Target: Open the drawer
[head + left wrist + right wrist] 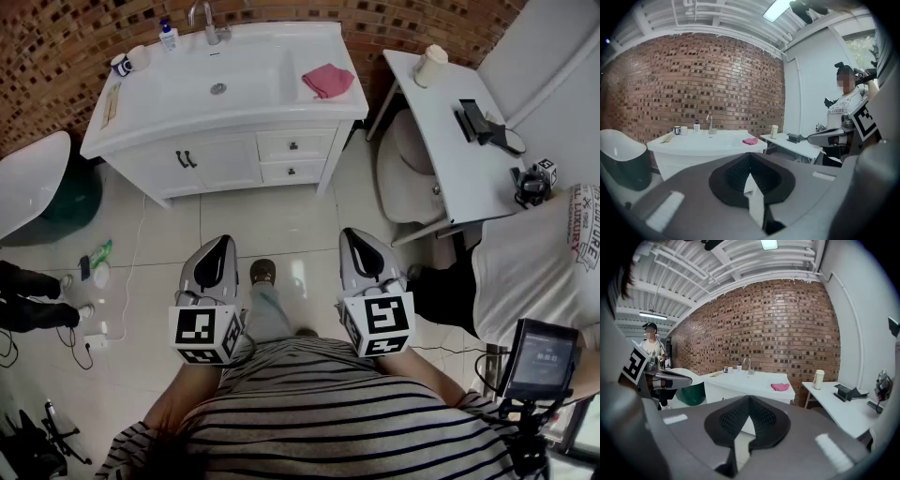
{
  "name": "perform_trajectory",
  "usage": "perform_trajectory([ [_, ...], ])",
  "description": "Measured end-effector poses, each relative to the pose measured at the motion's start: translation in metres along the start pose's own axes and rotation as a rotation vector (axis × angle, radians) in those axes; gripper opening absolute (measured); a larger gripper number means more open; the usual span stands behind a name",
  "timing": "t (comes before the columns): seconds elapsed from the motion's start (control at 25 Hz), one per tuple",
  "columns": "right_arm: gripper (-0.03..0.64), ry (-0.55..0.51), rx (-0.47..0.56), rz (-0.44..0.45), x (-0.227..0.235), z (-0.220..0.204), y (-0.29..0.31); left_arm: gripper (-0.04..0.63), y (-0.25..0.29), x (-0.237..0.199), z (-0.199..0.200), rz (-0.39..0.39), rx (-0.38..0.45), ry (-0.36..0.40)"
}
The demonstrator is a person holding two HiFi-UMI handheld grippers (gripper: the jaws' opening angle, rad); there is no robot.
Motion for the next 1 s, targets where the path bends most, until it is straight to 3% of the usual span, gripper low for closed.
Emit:
perform_trajectory([
  [0.28,0.002,0.005,-0.013,-0.047,0.005,0.007,0.124,0.015,0.111,-0.066,0.008,-0.157,-0.040,0.011],
  [0.48,0.002,-0.015,-0.056,-0.055,0.016,-0.026,0.197,0.015,0.178,-0.102,-0.023,-0.232,-0.065,0.034],
  [0.6,0.002,-0.028,-0.100,-0.049,0.023,-0.082,0.229,0.015,0.207,-0.113,-0.065,-0.224,-0.051,0.029],
  [0.72,0.002,-0.045,-0.125,-0.042,0.029,-0.164,0.263,0.015,0.231,-0.124,-0.125,-0.207,-0.031,0.044],
  [0.84,0.002,-0.060,-0.121,-0.038,0.033,-0.258,0.299,0.015,0.250,-0.139,-0.199,-0.203,0.033,0.080],
  [1.0,0.002,-0.072,-0.124,-0.044,0.040,-0.377,0.348,0.015,0.269,-0.174,-0.304,-0.180,0.043,0.127],
])
Point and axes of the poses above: the fingertips, and each gripper's own axes: y forward along the fingers, x to its right, z out of its top, the point moved 8 cm from there along -y, backward along the fingers, and after that the axes turned 10 degrees about x, right-handed, at the moved point
